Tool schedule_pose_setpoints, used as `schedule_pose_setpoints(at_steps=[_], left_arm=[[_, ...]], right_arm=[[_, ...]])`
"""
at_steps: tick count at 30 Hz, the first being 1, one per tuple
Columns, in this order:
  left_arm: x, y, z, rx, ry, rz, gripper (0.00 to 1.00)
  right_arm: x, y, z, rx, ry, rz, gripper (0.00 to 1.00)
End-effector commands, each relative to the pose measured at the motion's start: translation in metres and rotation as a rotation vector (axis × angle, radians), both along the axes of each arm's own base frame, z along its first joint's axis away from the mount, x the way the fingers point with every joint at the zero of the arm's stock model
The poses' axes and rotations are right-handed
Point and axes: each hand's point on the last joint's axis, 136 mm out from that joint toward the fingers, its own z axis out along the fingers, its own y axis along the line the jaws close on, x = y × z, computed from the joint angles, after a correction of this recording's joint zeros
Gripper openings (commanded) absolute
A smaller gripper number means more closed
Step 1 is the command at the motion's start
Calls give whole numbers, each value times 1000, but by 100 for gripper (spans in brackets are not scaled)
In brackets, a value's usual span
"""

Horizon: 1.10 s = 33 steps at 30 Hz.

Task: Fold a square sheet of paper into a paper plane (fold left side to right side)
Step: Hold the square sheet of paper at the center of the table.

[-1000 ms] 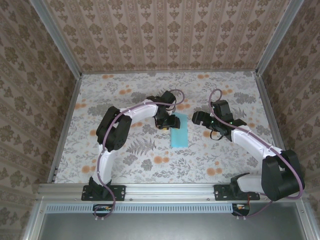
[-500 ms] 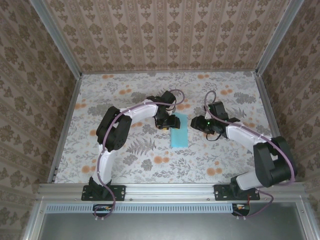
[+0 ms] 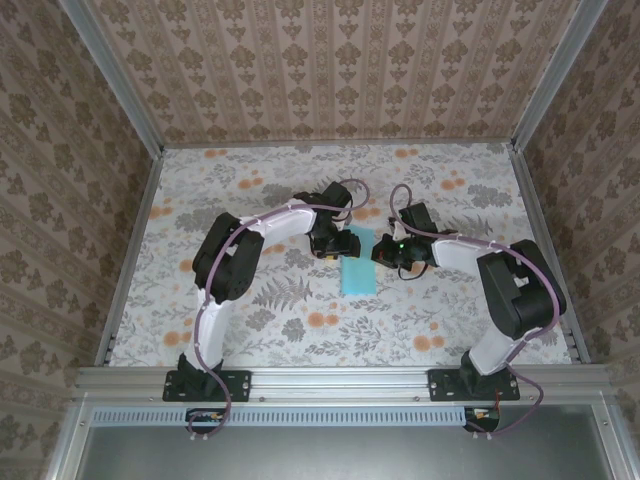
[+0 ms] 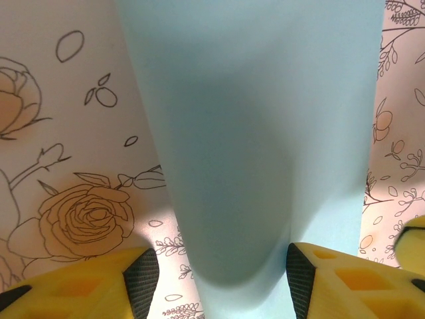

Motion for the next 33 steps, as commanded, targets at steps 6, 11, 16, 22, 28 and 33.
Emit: schedule_pose_setpoints(at_steps=[6, 11, 16, 22, 28, 33], left_arm=[[-26, -13, -45, 27, 60, -76, 58], [-26, -13, -45, 25, 61, -75, 58], [-26, -14, -45, 21, 59, -76, 58], [-22, -16, -32, 4, 29, -82, 59], [-7, -21, 13, -90, -76, -81, 62], [-2, -17, 46, -151, -149, -64, 65]], right_arm=[[3, 3, -13, -37, 41, 6, 3], [-4, -3, -25, -91, 85, 8, 4], [-11, -7, -35, -123, 120, 13, 4], [-20, -13, -45, -161, 157, 18, 4], [-25, -16, -52, -188, 178, 26, 4], [-25, -16, -53, -190, 182, 26, 4]])
